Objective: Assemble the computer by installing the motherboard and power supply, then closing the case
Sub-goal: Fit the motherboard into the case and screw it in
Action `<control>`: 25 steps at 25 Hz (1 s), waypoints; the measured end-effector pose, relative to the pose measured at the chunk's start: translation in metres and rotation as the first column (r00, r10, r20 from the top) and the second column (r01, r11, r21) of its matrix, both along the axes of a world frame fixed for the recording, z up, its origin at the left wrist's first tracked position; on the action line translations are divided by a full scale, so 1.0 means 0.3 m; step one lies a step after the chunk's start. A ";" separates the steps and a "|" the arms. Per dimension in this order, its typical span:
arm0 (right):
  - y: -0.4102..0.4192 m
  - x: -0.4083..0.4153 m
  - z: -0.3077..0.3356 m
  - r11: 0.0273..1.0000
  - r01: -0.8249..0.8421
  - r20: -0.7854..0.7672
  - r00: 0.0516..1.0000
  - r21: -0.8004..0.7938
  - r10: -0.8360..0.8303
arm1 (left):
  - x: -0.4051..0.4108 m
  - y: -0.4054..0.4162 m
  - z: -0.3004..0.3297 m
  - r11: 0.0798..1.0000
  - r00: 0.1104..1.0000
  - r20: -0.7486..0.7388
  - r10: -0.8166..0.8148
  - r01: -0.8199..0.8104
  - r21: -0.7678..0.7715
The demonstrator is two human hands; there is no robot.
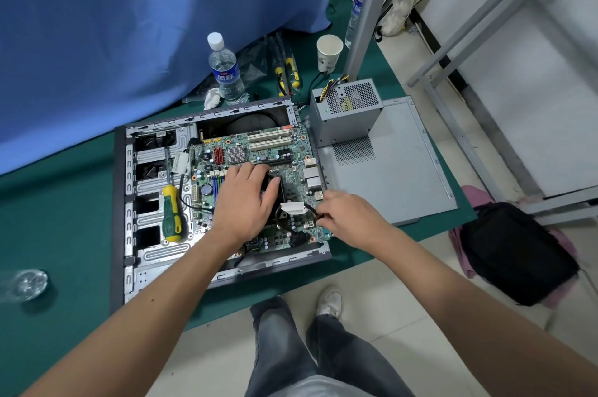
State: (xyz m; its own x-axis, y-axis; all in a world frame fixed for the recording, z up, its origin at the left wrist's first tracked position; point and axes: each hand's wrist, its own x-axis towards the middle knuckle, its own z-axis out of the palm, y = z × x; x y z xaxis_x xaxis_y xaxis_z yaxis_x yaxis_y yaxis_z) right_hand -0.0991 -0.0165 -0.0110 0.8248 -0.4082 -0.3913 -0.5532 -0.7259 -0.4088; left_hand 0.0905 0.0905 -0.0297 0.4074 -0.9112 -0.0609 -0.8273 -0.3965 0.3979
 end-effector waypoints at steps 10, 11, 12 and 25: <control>-0.017 -0.025 -0.013 0.989 0.087 0.003 0.996 0.119 -0.088 | 0.001 -0.003 -0.004 1.000 1.000 -0.007 -0.001 0.001 -0.014; -0.011 -0.024 -0.014 0.990 0.081 0.009 0.997 0.113 -0.082 | 0.001 -0.001 -0.005 1.000 1.000 -0.004 0.001 -0.001 -0.014; -0.004 -0.023 -0.016 0.993 0.074 0.007 0.997 0.095 -0.075 | 0.001 0.000 -0.005 1.000 1.000 -0.001 0.004 -0.004 -0.015; 0.033 -0.064 -0.040 0.967 0.240 0.168 0.953 0.080 -0.251 | 0.002 0.000 -0.003 1.000 1.000 0.001 -0.001 0.001 -0.003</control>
